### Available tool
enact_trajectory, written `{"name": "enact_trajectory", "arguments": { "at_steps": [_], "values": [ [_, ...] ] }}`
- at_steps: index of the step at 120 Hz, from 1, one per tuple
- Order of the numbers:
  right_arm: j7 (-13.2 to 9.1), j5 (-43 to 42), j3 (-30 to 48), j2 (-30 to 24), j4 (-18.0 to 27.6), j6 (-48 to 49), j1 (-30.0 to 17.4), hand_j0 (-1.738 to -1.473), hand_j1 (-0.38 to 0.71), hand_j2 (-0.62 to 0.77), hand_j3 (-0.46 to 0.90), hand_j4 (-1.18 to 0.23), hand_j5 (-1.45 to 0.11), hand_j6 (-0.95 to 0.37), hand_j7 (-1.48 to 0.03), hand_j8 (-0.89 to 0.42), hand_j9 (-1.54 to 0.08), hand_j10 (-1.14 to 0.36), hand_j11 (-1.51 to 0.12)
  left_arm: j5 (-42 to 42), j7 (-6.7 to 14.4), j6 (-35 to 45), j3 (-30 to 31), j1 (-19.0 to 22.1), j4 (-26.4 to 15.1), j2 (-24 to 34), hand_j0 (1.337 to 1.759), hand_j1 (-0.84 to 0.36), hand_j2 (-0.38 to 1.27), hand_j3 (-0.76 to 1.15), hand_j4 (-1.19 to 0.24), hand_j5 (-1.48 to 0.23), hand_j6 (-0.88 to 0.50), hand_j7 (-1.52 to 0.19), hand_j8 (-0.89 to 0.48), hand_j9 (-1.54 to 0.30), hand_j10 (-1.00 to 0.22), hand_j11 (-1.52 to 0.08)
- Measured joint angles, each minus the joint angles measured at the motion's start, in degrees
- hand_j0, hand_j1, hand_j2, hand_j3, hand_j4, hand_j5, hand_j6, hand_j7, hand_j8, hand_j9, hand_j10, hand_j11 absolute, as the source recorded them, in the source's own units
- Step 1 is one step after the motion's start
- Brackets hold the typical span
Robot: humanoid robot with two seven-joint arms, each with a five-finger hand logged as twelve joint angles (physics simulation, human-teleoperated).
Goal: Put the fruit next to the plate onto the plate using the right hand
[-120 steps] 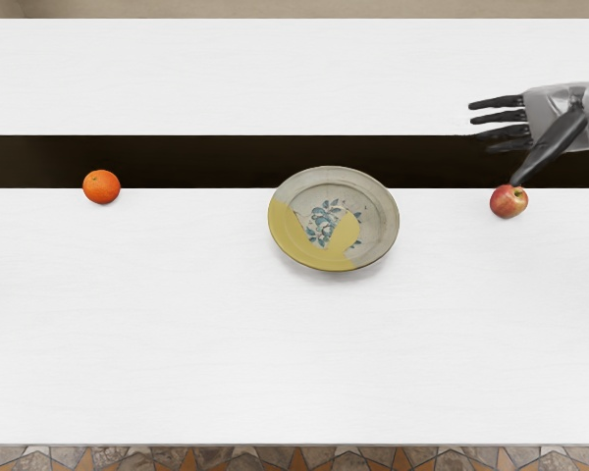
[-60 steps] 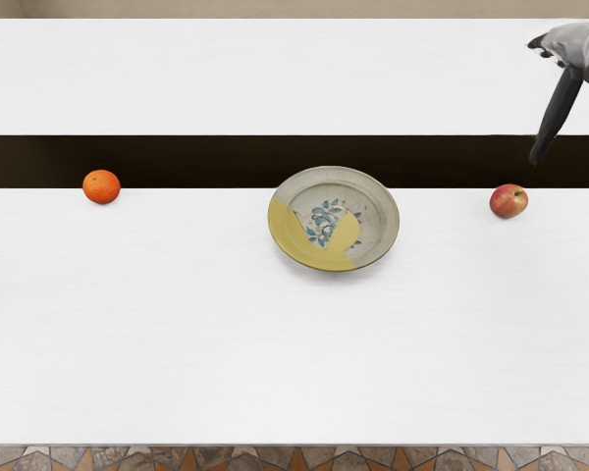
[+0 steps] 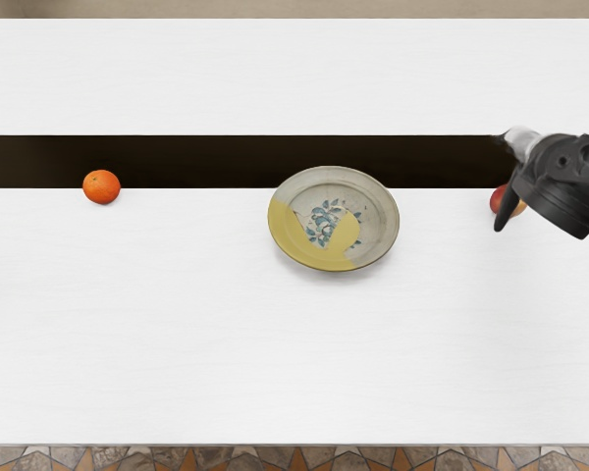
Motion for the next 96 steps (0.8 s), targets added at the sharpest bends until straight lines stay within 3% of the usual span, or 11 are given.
{"name": "enact_trajectory", "arguments": {
  "at_steps": [13,23,36,55,96],
  "values": [
    [0.0,-0.1,-2.1,0.1,-1.2,-2.2,-0.5,-1.658,-0.16,-0.03,0.00,-0.16,-0.21,-0.16,-0.21,-0.16,-0.21,-0.16,-0.21,0.0,0.0,0.0,0.0,0.0,0.0,0.0,1.658,0.34,0.00,0.00,-0.01,-0.01,-0.01,-0.01,-0.01,-0.01,-0.01,-0.01],
    [0.0,-1.2,-2.8,0.1,-4.9,-2.9,-2.6,-1.658,-0.14,-0.03,0.00,-0.18,-0.23,-0.18,-0.23,-0.18,-0.23,-0.18,-0.23,0.0,0.0,0.0,0.0,0.0,0.0,0.0,1.658,0.34,0.00,0.00,-0.01,-0.01,-0.01,-0.01,-0.01,-0.01,-0.01,-0.01],
    [0.0,-3.5,1.5,0.2,-9.6,-3.3,-7.9,-1.658,-0.11,-0.04,0.00,-0.20,-0.26,-0.20,-0.26,-0.20,-0.26,-0.20,-0.26,0.0,0.0,0.0,0.0,0.0,0.0,0.0,1.658,0.34,0.00,0.00,-0.01,-0.01,-0.01,-0.01,-0.01,-0.01,-0.01,-0.01],
    [0.0,-4.7,4.6,1.5,-12.1,-3.4,-11.2,-1.658,-0.08,-0.04,0.00,-0.22,-0.29,-0.22,-0.29,-0.22,-0.29,-0.22,-0.29,0.0,0.0,0.0,0.0,0.0,0.0,0.0,1.658,0.34,0.00,0.00,-0.01,-0.01,-0.01,-0.01,-0.01,-0.01,-0.01,-0.01],
    [0.0,-5.0,7.0,5.0,-20.2,-3.1,-16.4,-1.658,-0.12,-0.04,0.00,-0.19,-0.25,-0.20,-0.25,-0.19,-0.25,-0.19,-0.25,0.0,0.0,0.0,0.0,0.0,0.0,0.0,1.658,0.34,0.00,0.00,-0.01,-0.01,-0.01,-0.01,-0.01,-0.01,-0.01,-0.01]
  ]
}}
